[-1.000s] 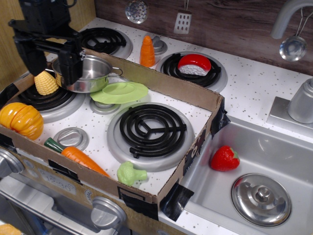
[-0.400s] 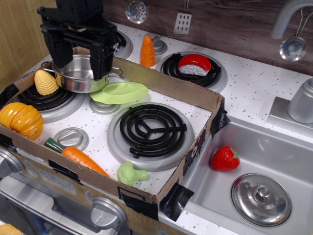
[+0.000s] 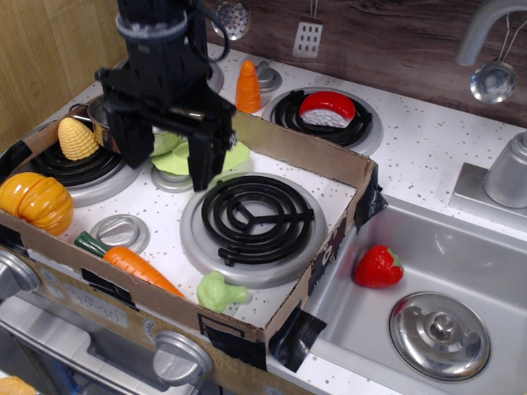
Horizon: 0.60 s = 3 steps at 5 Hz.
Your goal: Put broccoli in pot
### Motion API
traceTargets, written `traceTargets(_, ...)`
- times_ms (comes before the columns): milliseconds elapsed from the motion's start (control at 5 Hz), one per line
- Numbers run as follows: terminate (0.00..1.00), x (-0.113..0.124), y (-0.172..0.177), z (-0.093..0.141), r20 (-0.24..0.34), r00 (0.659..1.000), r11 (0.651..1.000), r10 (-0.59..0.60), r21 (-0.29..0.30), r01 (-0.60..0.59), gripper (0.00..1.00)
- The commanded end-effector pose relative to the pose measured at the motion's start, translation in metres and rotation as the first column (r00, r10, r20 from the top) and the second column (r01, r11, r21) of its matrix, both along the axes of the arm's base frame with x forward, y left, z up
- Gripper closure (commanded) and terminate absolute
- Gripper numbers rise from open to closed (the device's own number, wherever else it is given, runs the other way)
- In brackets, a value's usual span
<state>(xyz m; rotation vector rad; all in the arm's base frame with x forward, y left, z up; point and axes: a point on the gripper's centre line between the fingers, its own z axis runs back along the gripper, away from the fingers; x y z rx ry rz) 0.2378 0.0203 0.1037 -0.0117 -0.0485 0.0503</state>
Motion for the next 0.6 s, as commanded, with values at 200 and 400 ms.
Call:
traceTargets(200, 0.00, 0.002, -0.016, -0.021, 0.034, 0.999, 1.000, 0.000, -0.031, 0.001, 0.00)
traceTargets(400, 0.00, -0.003, -0.025, -0.030, 0.037, 0.999, 0.999, -0.014, -0.036, 0.015, 0.00)
